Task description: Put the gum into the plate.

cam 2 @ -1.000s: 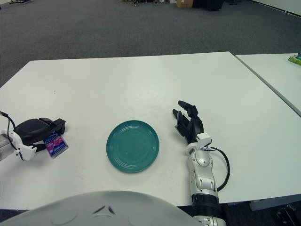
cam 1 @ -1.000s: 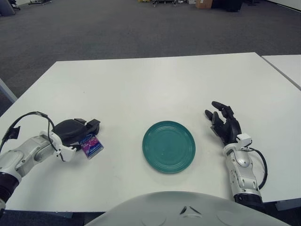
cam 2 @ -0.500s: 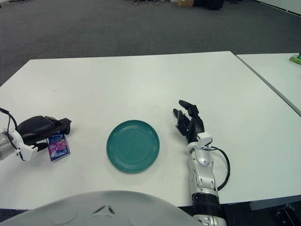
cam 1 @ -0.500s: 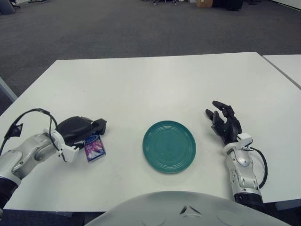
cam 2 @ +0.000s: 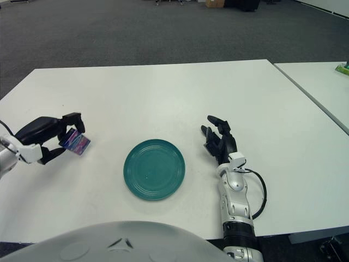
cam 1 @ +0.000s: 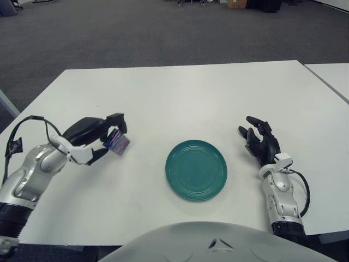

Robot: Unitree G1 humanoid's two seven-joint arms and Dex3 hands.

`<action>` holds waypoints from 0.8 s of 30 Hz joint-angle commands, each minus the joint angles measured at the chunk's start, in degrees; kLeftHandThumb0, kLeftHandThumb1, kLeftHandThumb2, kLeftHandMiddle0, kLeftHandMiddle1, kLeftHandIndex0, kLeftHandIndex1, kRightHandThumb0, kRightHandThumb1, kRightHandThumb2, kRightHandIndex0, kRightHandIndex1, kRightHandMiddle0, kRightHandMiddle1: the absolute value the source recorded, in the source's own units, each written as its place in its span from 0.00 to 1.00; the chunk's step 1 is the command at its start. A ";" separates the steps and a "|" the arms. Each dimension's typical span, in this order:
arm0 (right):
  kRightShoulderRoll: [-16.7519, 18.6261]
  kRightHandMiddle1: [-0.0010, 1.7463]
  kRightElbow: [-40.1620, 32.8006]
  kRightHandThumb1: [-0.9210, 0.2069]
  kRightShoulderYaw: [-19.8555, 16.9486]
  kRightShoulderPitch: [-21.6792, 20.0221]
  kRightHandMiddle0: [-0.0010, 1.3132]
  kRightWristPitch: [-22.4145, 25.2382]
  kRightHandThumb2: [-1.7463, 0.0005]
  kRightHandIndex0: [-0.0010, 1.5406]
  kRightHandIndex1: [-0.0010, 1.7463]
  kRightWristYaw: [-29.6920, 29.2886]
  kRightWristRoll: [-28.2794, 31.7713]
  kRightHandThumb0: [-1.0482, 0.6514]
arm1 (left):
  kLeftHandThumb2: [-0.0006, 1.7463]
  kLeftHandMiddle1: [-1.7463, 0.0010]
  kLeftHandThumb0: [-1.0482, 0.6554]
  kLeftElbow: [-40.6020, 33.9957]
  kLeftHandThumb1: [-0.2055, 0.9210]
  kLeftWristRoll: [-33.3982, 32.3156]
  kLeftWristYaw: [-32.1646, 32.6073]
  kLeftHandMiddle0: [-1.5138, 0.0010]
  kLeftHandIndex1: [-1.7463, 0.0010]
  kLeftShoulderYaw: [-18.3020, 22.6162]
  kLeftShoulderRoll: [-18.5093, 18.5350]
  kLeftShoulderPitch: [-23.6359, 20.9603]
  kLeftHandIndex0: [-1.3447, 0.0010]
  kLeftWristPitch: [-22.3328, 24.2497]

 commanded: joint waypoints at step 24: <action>1.70 0.50 3.21 0.00 1.48 5.22 0.12 3.82 0.56 0.40 0.00 -1.84 -0.88 0.23 | 0.64 0.00 0.37 -11.34 0.60 -0.51 -5.10 0.22 0.00 -8.42 -13.67 -11.20 0.64 6.87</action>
